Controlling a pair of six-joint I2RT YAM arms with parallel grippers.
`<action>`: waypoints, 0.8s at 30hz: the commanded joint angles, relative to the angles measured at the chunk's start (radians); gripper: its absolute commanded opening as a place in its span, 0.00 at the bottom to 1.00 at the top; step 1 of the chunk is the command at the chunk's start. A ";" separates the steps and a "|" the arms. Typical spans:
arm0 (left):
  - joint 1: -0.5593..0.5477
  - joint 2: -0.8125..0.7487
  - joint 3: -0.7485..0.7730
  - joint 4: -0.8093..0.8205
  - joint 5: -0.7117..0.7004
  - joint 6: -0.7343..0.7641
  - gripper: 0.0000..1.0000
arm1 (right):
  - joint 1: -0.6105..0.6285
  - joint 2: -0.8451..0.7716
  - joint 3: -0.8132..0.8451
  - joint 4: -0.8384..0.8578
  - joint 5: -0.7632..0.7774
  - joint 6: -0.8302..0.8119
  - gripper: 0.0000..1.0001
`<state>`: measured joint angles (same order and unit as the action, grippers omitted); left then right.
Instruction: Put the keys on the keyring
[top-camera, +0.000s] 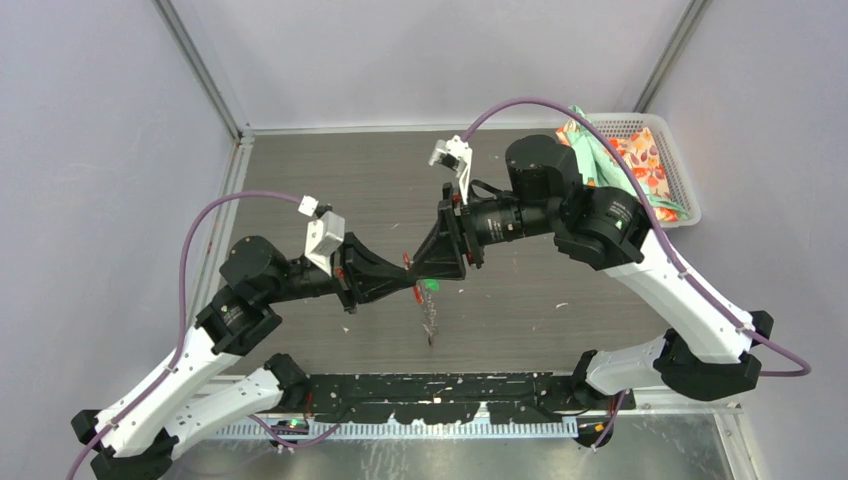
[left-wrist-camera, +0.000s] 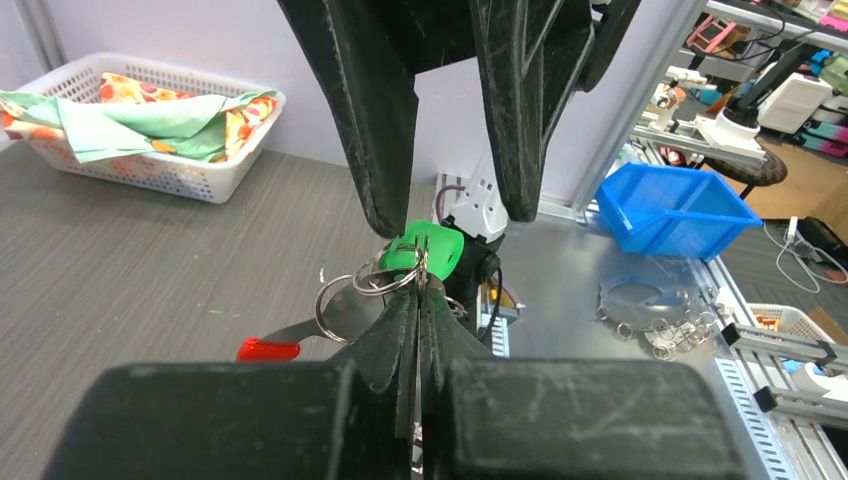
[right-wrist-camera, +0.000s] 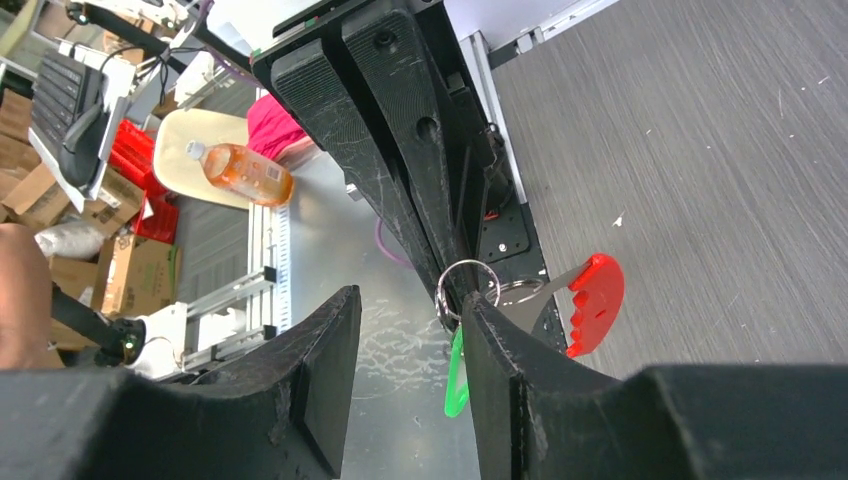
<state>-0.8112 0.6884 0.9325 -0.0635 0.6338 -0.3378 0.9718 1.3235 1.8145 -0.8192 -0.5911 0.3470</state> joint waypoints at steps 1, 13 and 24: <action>0.004 -0.010 0.034 0.035 0.015 0.026 0.00 | -0.015 -0.070 0.041 0.015 -0.011 0.006 0.47; 0.004 0.019 0.038 0.040 0.011 0.028 0.00 | -0.017 -0.088 0.006 0.009 -0.061 0.036 0.40; 0.004 0.027 0.048 0.037 0.009 0.039 0.00 | -0.017 -0.068 -0.040 -0.023 -0.092 0.048 0.41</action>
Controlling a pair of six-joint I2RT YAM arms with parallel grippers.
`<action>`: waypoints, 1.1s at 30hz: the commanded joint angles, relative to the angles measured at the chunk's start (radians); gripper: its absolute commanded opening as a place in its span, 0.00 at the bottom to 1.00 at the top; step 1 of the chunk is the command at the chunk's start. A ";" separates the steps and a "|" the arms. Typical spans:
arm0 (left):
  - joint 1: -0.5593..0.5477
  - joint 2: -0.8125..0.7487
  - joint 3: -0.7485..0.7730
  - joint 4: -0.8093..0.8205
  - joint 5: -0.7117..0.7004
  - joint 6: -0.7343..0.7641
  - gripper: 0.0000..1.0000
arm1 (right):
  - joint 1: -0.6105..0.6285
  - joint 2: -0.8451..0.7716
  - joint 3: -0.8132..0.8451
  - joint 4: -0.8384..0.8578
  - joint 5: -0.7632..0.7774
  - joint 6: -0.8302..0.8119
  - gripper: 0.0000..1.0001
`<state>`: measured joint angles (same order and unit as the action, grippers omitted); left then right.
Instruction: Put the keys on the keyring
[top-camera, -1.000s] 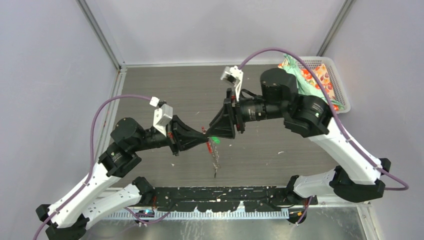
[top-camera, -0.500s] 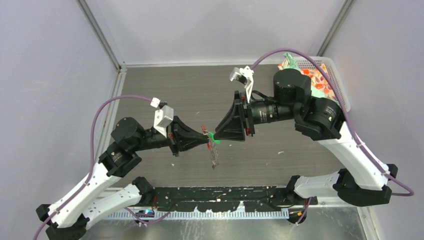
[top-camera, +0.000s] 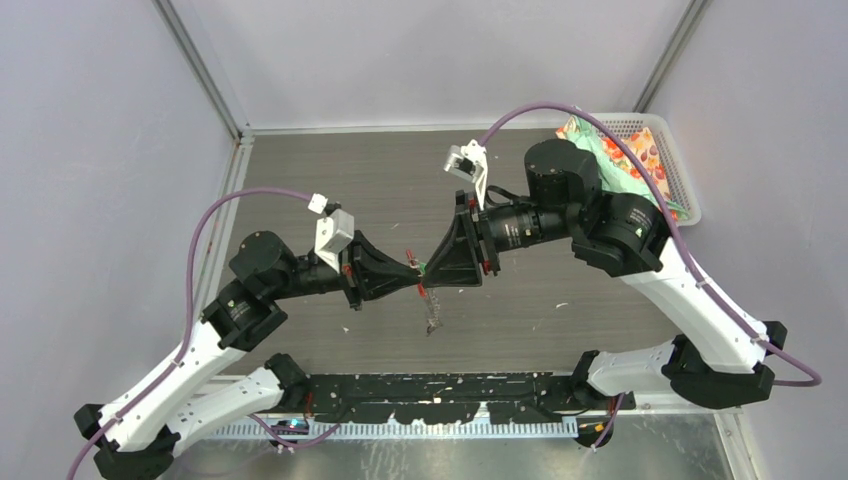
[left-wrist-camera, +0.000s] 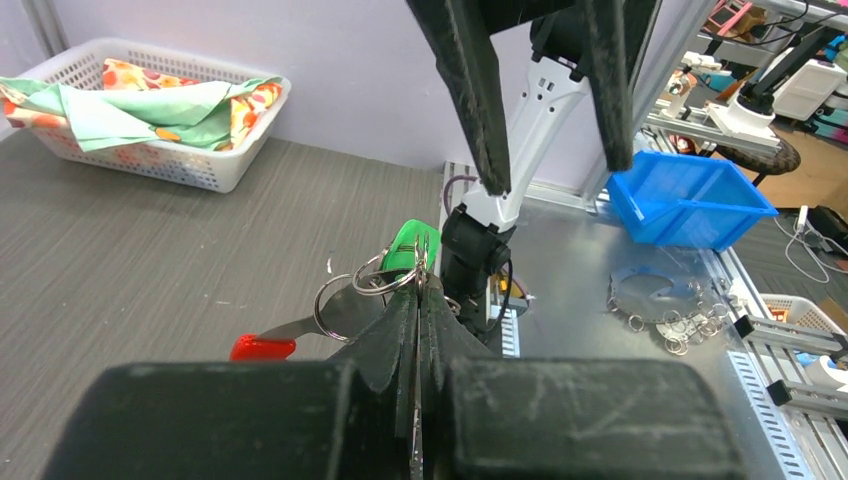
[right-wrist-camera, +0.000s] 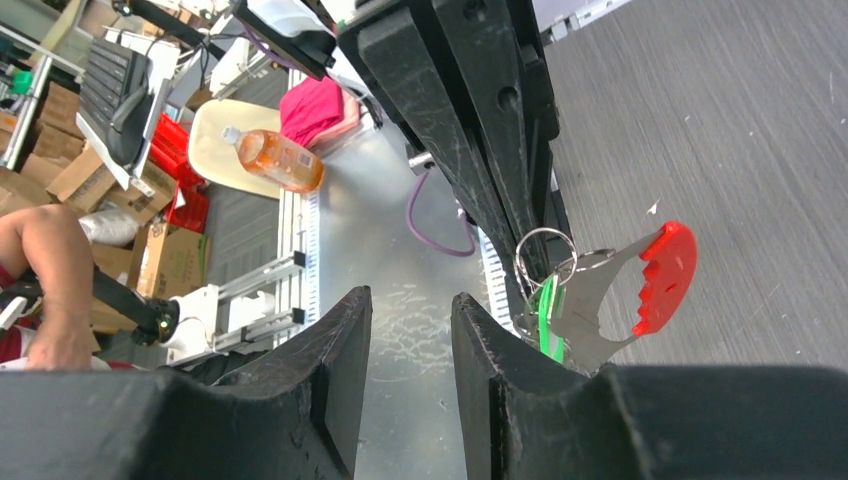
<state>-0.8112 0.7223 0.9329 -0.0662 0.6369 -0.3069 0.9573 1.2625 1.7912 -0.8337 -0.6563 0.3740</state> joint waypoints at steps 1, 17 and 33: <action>0.004 -0.008 0.047 0.042 0.007 0.009 0.00 | -0.003 -0.008 -0.026 -0.013 -0.026 0.024 0.41; 0.004 -0.009 0.056 0.044 0.022 0.011 0.00 | -0.006 -0.007 -0.042 -0.106 0.027 -0.031 0.41; 0.004 -0.003 0.058 0.042 0.041 0.018 0.00 | -0.009 -0.006 -0.057 0.025 0.039 -0.051 0.44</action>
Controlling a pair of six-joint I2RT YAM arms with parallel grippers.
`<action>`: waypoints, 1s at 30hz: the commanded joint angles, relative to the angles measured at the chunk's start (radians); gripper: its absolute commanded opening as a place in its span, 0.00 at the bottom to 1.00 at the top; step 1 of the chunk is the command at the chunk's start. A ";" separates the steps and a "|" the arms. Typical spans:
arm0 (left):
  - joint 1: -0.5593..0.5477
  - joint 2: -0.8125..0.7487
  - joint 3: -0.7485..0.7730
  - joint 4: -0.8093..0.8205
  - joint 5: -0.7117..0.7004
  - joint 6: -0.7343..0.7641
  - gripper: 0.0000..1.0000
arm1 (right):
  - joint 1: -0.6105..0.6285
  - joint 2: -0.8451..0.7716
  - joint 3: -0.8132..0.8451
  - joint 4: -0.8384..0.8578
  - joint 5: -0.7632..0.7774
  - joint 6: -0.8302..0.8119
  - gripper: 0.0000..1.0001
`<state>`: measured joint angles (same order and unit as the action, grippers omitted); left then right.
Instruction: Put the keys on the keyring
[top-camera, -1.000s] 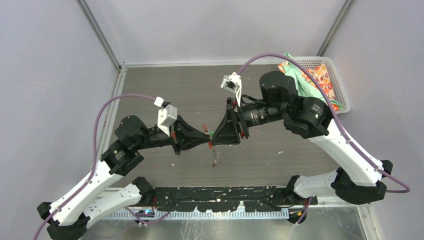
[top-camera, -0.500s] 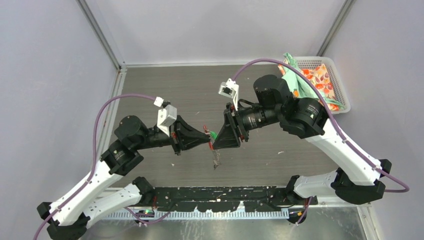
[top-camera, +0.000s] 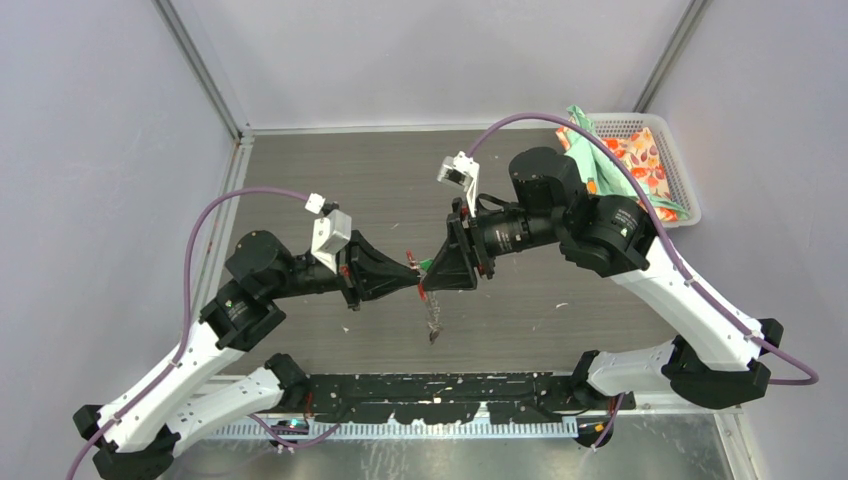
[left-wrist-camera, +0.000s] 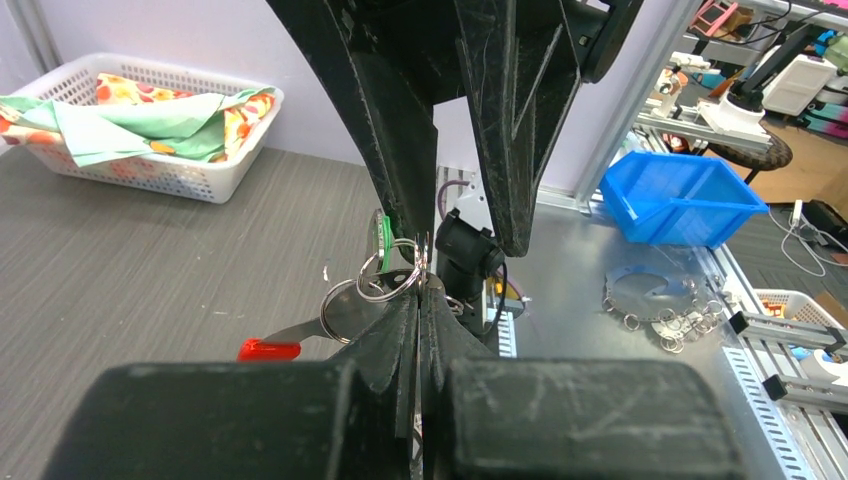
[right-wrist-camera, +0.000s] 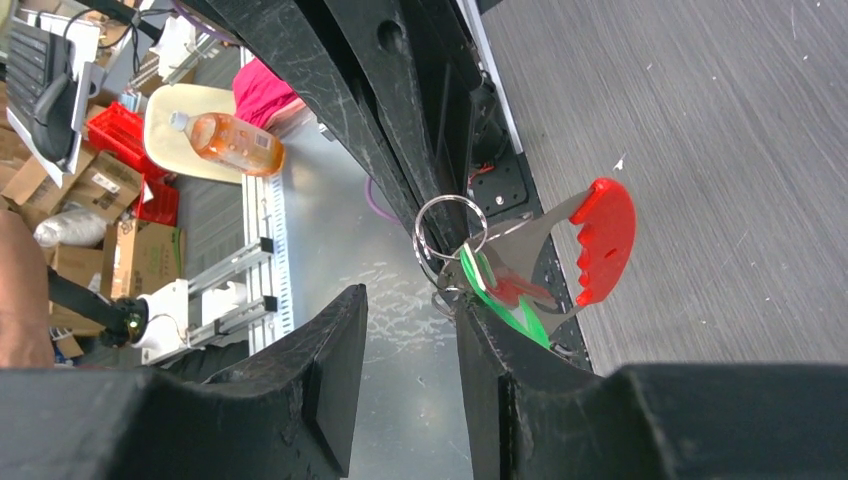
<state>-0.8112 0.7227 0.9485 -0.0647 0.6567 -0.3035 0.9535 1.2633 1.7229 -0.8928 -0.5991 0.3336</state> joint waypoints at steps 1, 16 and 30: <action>0.004 -0.004 0.041 0.041 0.021 0.016 0.00 | -0.004 -0.010 0.008 0.092 -0.013 -0.012 0.44; 0.004 -0.012 0.033 0.037 0.023 0.017 0.00 | -0.004 -0.013 -0.023 0.167 -0.030 -0.017 0.31; 0.004 -0.020 0.032 0.020 -0.038 0.014 0.00 | -0.004 -0.038 -0.031 0.140 0.015 -0.070 0.01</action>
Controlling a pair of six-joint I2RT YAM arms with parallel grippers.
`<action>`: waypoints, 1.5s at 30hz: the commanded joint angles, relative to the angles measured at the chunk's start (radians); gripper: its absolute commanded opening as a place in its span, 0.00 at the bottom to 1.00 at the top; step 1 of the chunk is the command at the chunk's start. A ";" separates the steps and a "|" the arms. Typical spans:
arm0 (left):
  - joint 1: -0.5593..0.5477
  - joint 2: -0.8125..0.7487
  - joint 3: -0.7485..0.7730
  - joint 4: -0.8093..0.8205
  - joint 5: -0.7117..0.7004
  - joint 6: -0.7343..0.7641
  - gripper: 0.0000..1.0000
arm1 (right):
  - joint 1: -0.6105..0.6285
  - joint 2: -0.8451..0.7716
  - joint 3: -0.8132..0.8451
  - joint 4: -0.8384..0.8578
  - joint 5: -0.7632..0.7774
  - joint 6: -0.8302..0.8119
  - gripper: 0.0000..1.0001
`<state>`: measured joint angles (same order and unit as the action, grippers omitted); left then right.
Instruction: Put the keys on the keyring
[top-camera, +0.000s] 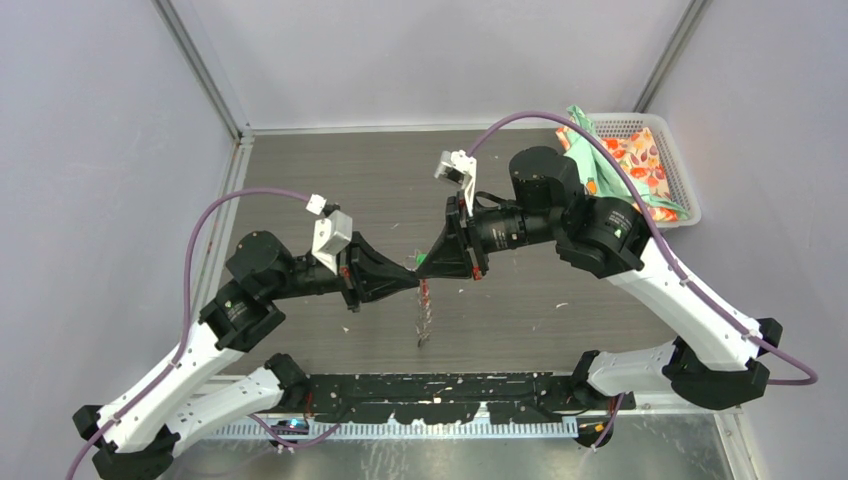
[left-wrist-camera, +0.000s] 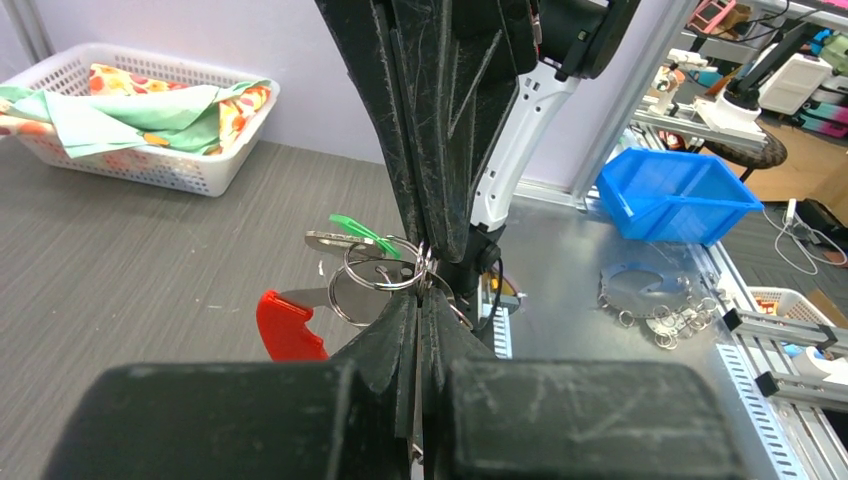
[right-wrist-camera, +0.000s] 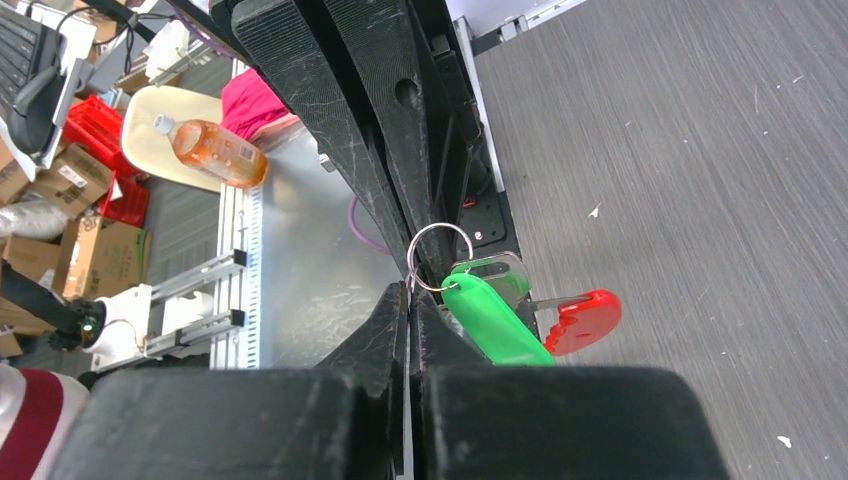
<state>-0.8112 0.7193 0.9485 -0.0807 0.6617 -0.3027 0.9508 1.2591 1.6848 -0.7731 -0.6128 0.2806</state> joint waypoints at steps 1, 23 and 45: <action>0.004 -0.016 0.030 0.034 -0.055 0.015 0.00 | -0.001 -0.034 0.012 0.013 0.034 -0.019 0.01; 0.004 -0.090 0.077 -0.277 -0.002 0.663 0.36 | -0.003 -0.036 -0.013 -0.043 -0.046 0.018 0.01; 0.003 0.018 0.148 -0.348 0.261 1.154 0.30 | -0.002 0.037 0.039 -0.111 -0.138 -0.003 0.01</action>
<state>-0.8104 0.7460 1.0637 -0.4465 0.8673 0.8421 0.9508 1.2922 1.6688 -0.8906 -0.7166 0.2890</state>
